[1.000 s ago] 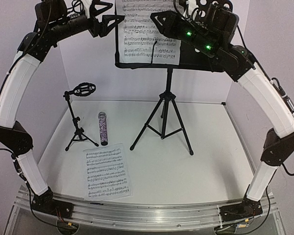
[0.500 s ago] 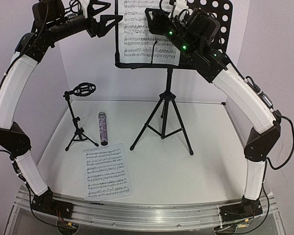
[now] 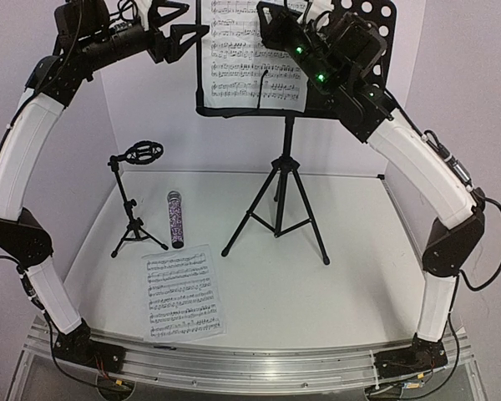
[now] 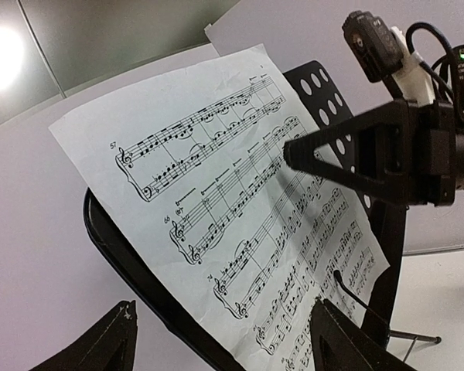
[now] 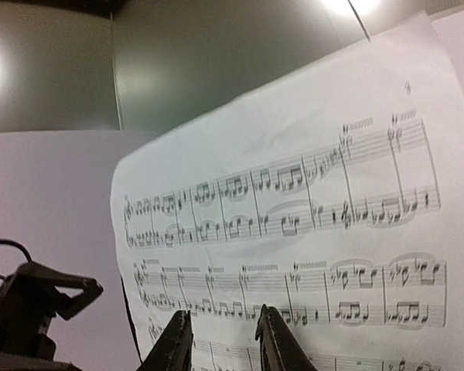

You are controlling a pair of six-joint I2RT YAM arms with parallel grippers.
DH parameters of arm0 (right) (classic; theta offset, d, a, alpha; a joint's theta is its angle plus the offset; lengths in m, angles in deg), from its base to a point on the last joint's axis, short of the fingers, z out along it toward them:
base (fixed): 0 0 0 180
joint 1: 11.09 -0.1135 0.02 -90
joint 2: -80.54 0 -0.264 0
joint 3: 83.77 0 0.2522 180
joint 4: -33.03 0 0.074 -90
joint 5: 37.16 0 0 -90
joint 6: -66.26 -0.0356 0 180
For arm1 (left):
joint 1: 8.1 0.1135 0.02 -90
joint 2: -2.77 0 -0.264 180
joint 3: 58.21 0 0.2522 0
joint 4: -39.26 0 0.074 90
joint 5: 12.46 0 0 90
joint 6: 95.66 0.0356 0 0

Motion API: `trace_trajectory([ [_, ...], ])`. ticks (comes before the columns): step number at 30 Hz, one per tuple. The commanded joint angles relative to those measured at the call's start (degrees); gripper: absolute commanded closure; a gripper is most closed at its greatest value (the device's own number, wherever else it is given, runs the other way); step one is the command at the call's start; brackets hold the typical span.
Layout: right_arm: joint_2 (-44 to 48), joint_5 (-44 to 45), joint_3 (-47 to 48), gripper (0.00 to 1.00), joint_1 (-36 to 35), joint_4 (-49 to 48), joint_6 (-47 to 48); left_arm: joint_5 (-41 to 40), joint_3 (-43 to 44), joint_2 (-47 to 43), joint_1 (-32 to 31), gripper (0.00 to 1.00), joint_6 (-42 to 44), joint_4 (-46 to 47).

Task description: Set up the instrument practice props

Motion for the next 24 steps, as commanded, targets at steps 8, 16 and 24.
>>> trace_trajectory([
  [8,10.87,-8.92,-11.9,0.63,-1.49,2.48,-5.28,-2.81,-1.07,-5.6,0.16,0.22,0.83,-6.94],
  [16,18.52,-15.06,-22.93,0.52,-2.89,12.02,-6.08,-3.68,-4.58,-9.8,0.16,0.24,-1.02,-15.97],
  [24,28.9,-29.41,-39.51,0.19,-4.78,27.87,-5.99,9.94,-18.67,-21.12,0.16,0.22,6.92,-32.87],
])
